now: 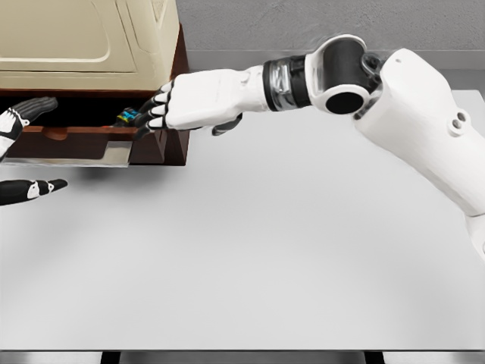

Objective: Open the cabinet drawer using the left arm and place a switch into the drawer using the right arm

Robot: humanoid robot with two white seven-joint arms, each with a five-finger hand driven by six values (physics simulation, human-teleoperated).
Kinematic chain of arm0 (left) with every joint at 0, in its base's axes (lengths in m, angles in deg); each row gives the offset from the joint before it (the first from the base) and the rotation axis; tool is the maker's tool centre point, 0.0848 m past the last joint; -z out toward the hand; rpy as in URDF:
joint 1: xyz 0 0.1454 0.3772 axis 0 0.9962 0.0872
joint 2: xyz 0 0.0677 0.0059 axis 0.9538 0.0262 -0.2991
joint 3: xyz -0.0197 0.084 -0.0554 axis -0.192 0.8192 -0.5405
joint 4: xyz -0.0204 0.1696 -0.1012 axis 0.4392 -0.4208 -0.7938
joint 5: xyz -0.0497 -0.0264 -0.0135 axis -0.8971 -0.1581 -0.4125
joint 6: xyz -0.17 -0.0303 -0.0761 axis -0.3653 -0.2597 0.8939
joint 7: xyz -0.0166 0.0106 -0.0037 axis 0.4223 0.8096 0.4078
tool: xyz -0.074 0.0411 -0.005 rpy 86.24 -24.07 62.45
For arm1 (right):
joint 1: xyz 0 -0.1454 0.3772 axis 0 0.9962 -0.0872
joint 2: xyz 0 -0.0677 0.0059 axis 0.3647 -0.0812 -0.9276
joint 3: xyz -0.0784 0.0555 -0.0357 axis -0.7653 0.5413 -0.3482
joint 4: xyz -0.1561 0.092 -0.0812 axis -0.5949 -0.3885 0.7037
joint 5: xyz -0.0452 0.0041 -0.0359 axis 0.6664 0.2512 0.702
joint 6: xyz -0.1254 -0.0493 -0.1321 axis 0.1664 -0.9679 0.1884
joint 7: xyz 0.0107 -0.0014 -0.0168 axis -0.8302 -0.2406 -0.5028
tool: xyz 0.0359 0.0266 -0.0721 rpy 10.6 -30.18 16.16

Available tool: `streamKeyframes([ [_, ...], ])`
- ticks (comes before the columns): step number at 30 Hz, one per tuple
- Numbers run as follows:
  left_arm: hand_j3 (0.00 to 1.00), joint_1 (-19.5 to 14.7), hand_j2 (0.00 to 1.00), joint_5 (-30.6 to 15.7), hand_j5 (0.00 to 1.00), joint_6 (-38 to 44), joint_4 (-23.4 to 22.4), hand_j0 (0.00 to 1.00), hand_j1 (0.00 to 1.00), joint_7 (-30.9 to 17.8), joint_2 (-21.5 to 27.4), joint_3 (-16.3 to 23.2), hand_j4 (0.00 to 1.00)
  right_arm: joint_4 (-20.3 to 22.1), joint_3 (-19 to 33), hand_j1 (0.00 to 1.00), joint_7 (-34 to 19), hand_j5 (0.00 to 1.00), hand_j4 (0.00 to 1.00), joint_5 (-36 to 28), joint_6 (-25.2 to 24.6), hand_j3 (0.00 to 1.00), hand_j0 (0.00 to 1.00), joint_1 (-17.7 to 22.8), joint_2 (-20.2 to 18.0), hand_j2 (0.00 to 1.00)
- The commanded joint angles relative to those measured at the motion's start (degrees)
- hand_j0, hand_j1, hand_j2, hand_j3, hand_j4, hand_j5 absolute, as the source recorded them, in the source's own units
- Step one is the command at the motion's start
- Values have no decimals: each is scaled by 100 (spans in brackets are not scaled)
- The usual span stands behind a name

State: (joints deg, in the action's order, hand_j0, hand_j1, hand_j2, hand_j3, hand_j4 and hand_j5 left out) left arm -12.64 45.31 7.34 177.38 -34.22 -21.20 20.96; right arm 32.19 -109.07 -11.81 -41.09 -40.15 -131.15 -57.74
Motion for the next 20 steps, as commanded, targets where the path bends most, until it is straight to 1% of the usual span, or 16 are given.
streamKeyframes([
  [1,100,9,100,-44,100,11,4,100,100,3,3,-2,100,804,966,100,0,100,100,5,-1,100,100,101,-1345,100],
  [3,100,9,100,-44,100,11,4,100,100,3,3,-2,100,813,2012,100,0,100,100,-22,-1,100,100,918,-1908,100],
  [4,100,9,100,-44,100,11,30,100,100,3,3,-2,100,804,2354,100,0,100,100,-22,-1,100,100,1365,-2127,100],
  [5,100,9,100,-44,100,11,39,100,100,3,-6,-2,100,778,2513,100,0,100,100,-13,-1,100,100,1665,-2260,100],
  [6,100,9,100,-36,100,11,39,100,100,3,-6,-2,100,760,2566,100,0,100,100,-13,-1,100,100,1964,-2383,100],
  [7,100,9,100,-36,100,11,22,100,100,3,-6,-2,100,725,2575,100,0,100,100,-4,-1,100,100,2131,-2453,100],
  [9,100,9,100,-27,100,11,-5,100,100,3,-6,-2,100,532,2900,100,0,100,100,5,-1,100,100,2465,-2497,100],
  [10,100,9,100,-27,100,11,4,100,100,3,-14,-2,100,523,2997,100,0,100,100,13,-1,100,100,2589,-2506,100],
  [12,100,9,100,-27,100,11,39,100,100,-23,-14,7,100,558,2997,100,0,100,100,5,-1,100,100,2694,-2515,100],
  [15,100,-44,100,-18,100,11,39,100,100,-67,-32,129,100,593,2997,100,0,100,100,-13,-1,100,100,2703,-2585,100],
  [16,100,-105,100,-18,100,11,39,100,100,-67,-41,261,100,593,2997,100,0,100,100,-13,-1,100,100,2703,-2576,100],
  [18,100,-202,100,-27,100,11,39,100,100,-67,-41,402,100,611,2953,100,0,100,100,-13,-1,100,100,2703,-2567,100],
  [20,100,-202,100,-27,100,11,39,100,100,-67,-41,411,100,611,2944,100,0,100,100,-4,-1,100,100,2773,-2567,100],
])
